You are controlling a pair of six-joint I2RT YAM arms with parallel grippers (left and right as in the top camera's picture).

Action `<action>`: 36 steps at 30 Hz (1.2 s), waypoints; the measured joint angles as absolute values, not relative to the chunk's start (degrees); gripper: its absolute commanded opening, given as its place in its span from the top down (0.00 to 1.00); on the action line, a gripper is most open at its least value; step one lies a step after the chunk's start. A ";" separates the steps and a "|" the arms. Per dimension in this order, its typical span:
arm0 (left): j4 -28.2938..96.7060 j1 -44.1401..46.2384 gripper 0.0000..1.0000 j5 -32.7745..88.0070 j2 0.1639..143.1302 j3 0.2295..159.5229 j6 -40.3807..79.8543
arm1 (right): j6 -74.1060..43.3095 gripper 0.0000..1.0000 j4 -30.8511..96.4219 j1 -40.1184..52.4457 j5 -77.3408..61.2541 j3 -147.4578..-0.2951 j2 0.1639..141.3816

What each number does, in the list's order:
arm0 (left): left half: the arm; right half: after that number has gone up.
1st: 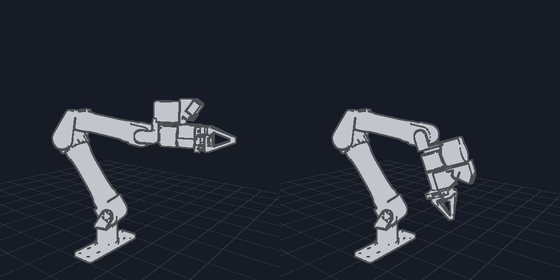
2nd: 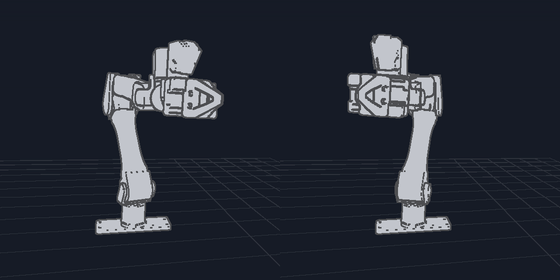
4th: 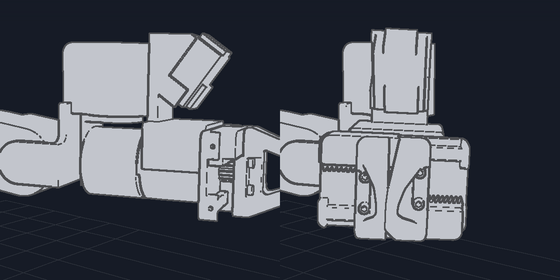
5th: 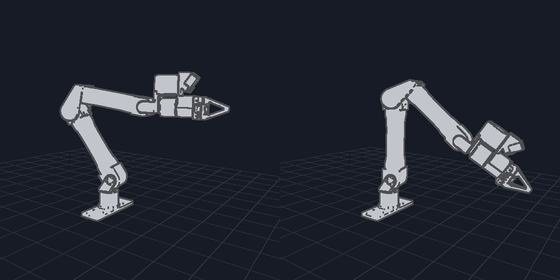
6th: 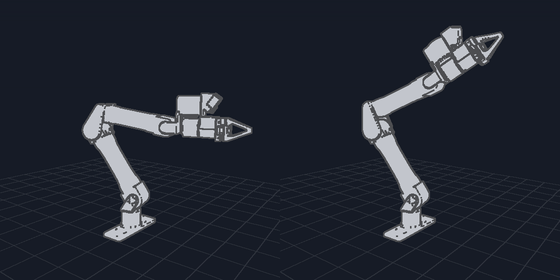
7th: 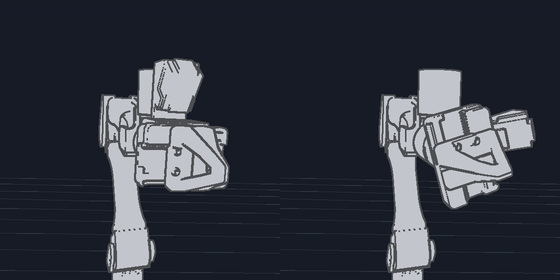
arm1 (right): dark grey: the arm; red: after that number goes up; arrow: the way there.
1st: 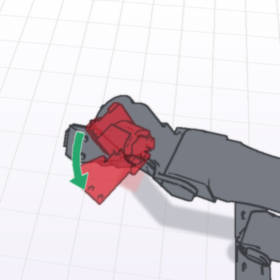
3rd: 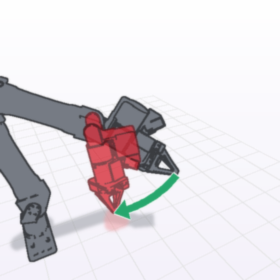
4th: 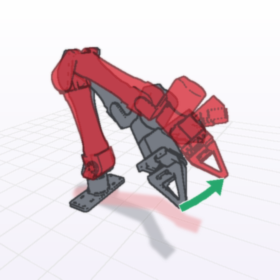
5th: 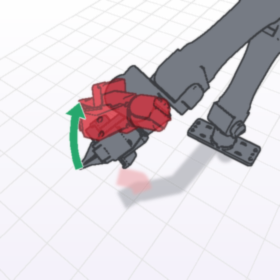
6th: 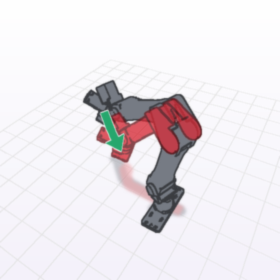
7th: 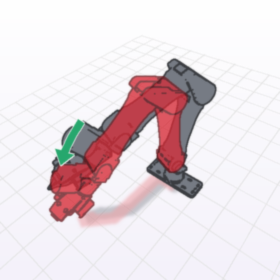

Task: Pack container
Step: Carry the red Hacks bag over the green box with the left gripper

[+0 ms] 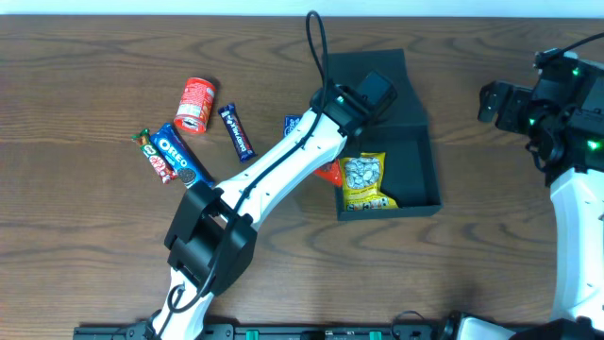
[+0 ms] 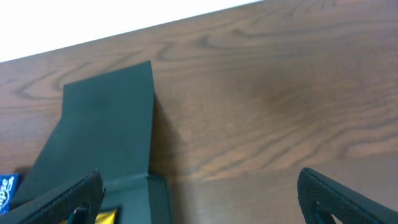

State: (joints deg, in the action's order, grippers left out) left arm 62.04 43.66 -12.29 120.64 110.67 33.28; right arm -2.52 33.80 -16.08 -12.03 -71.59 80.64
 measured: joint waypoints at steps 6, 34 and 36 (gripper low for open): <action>66.08 43.62 0.94 -11.66 120.64 117.86 34.81 | -2.39 0.16 38.39 -16.36 -11.68 -71.59 81.65; 61.36 44.99 0.94 -2.96 120.66 118.50 42.22 | 4.73 0.99 48.51 -25.23 -36.49 -71.55 106.32; 61.36 44.84 0.94 -2.96 120.66 118.50 42.22 | 5.28 0.99 49.56 -23.99 -37.50 -71.55 106.74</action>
